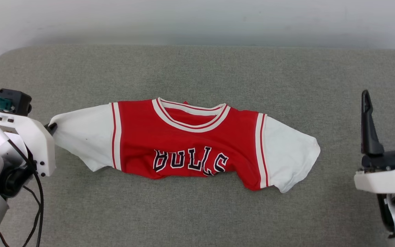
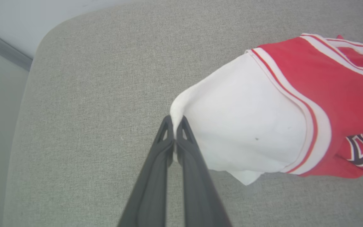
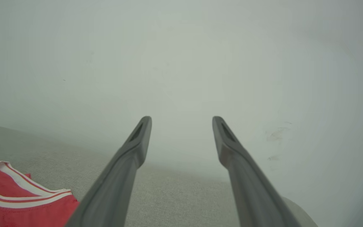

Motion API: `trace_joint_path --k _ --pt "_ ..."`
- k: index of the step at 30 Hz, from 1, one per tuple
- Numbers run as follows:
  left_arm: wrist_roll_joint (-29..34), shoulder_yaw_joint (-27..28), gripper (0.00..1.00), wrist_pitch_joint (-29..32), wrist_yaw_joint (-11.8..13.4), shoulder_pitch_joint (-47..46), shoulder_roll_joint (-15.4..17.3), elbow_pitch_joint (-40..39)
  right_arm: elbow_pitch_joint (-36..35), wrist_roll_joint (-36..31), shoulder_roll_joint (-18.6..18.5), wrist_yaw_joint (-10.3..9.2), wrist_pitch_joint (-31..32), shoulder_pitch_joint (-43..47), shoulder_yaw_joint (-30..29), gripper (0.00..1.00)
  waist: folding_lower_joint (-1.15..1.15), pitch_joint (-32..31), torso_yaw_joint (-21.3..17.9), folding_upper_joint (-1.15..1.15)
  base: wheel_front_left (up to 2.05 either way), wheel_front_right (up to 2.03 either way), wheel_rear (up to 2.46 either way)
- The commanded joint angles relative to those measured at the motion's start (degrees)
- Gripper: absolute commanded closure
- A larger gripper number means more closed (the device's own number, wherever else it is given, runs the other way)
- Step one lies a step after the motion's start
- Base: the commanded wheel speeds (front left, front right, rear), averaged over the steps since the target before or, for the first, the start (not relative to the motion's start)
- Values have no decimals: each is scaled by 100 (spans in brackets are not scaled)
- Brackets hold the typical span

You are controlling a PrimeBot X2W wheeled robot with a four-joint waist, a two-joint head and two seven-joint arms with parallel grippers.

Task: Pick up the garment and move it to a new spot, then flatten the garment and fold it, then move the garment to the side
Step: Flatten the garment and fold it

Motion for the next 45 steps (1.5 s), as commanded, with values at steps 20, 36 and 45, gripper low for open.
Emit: trace_joint_path --k 20,36,45 --pt "378 -120 100 -436 241 -88 -119 -857 1363 2996 -3013 -6 4225 -2700 3313 0 0 197 231 0 0 0 0" --pt "594 -231 100 -642 197 -633 -415 -1068 2282 4391 -3429 -6 6208 -3356 4865 0 0 1033 598 0 0 0 0" --pt "616 -303 100 -717 99 -756 -536 -853 2681 4662 -3340 7 6188 -3178 5684 58 0 1107 616 0 0 0 0"
